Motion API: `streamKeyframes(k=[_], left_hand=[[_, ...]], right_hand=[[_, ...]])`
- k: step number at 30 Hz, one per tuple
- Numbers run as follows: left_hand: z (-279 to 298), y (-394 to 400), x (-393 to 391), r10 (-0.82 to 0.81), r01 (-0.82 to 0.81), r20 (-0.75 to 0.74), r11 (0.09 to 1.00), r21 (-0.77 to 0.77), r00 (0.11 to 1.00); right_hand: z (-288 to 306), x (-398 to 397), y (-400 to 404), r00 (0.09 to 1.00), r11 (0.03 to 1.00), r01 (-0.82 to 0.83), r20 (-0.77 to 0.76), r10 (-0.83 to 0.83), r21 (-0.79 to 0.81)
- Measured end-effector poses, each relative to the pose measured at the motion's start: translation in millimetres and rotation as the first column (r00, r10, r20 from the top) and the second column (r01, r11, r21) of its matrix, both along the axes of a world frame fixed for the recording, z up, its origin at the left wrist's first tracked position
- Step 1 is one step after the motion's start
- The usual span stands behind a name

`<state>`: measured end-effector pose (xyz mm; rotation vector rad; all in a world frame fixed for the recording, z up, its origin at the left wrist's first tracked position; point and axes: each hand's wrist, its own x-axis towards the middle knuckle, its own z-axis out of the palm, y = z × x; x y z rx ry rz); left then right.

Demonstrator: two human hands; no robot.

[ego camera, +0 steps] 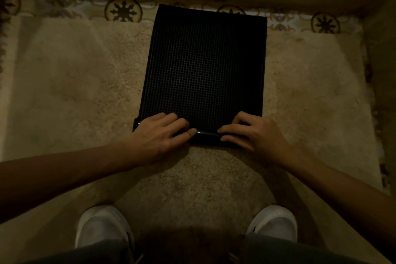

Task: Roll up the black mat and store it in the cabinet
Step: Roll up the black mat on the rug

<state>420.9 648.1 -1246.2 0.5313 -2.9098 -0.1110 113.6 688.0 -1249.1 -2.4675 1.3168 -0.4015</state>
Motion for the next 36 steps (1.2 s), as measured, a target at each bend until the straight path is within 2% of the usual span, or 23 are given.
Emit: streamKeyframes(k=[5,12,16,21,27,30,36], left_hand=[[-0.3,-2.0,2.1,0.099,-0.099,0.002,0.993,0.056,0.995],[-3.9,-4.4,-10.0,0.177,-0.180,0.048,0.981,0.075,0.983],[-6.7,-4.1,-7.9,0.239,-0.245,0.110,0.969,0.044,0.965],[-11.8,-1.2,-14.3,0.246,-0.251,0.180,0.968,0.004,0.952],[-14.2,-16.8,-25.4,0.307,-0.319,0.186,0.947,0.039,0.933],[-14.2,-15.1,-31.8,0.316,-0.331,0.238,0.943,0.027,0.919],[-8.3,-7.8,-36.9,0.317,-0.333,0.186,0.941,0.062,0.930]], right_hand=[[-6.1,34.7,20.1,0.962,0.955,0.197,-0.146,-0.233,-0.224],[-19.1,63.7,8.2,0.894,0.889,0.383,-0.143,-0.425,-0.252],[-18.7,70.7,-4.8,0.889,0.894,0.386,-0.167,-0.426,-0.229],[-17.8,67.9,-10.0,0.881,0.890,0.405,-0.172,-0.442,-0.210],[-17.4,64.1,-26.4,0.897,0.898,0.376,-0.152,-0.414,-0.227],[-18.0,62.3,-24.9,0.906,0.909,0.342,-0.174,-0.387,-0.239],[-8.9,55.2,-29.9,0.932,0.939,0.278,-0.178,-0.315,-0.203]])
